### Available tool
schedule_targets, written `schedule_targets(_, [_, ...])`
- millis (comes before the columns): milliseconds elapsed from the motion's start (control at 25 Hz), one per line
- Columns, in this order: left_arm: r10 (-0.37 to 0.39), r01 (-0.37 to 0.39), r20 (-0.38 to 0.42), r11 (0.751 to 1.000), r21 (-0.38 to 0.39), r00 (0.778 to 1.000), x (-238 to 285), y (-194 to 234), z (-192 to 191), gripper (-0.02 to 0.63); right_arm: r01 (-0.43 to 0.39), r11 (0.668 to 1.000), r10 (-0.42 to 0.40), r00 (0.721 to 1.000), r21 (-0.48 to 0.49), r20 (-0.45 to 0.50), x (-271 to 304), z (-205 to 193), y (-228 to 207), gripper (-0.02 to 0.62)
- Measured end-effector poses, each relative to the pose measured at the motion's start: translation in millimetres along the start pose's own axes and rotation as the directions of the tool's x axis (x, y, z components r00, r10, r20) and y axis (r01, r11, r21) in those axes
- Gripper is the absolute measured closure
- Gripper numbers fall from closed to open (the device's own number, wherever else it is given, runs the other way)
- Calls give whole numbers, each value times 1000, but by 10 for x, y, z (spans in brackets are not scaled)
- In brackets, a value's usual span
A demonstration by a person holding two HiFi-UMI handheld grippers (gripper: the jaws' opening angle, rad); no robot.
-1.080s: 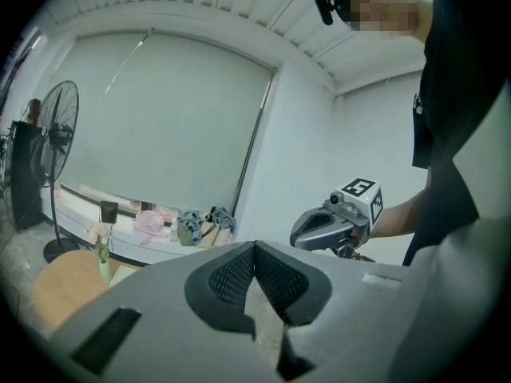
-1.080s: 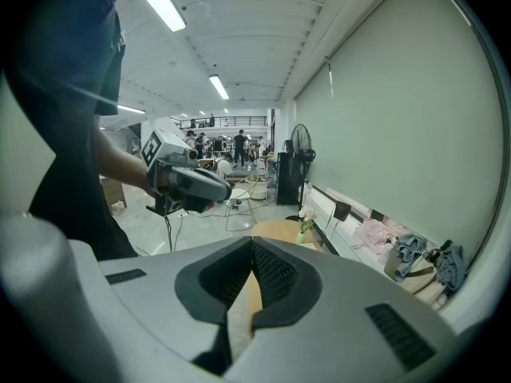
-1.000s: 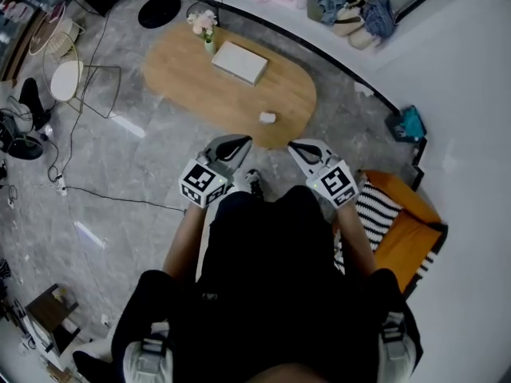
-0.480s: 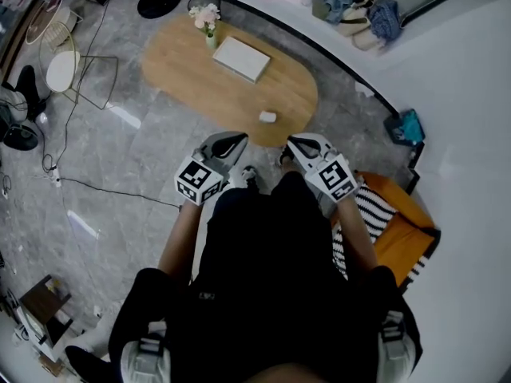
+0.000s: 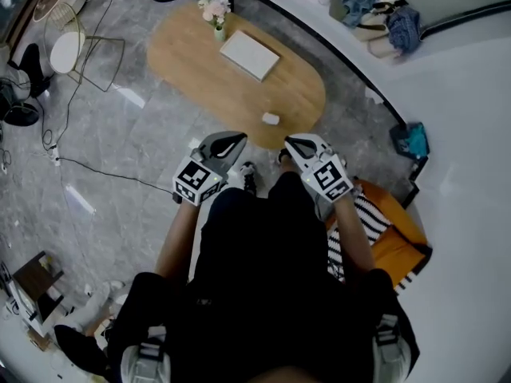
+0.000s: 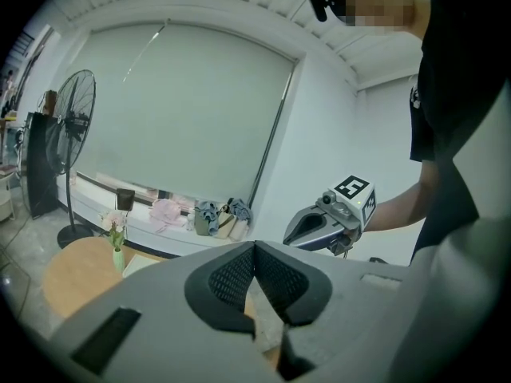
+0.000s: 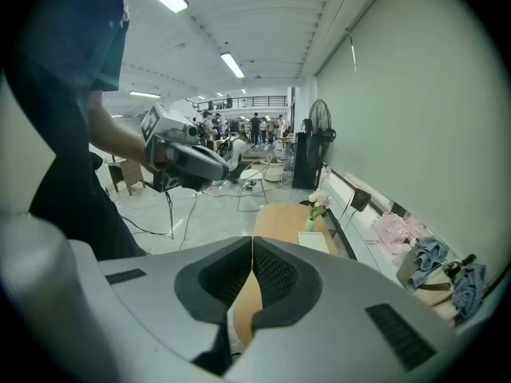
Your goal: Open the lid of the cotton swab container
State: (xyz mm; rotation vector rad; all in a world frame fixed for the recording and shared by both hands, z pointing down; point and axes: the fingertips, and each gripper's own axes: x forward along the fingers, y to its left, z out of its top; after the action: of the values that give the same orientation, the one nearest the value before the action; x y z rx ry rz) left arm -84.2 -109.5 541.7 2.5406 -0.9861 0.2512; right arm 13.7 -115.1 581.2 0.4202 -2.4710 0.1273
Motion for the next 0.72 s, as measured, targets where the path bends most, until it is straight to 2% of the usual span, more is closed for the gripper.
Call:
schedule_targets(200, [21,-21,-37,1000,5,999,239,166,-82,606,-44,999,45,998,17,-47,289,-275,-170,596])
schedule_targets(480, [38,-42,-67,998,-51,997,596,476,-252,606,-133,990,141,973,54,-180,928,-1021,-377,554])
schedule_targets(720, [40,-49,-92,994,-99,995,820,662,-491,606,-104,990,124,959,93,-253,1493,-1660,-603,498])
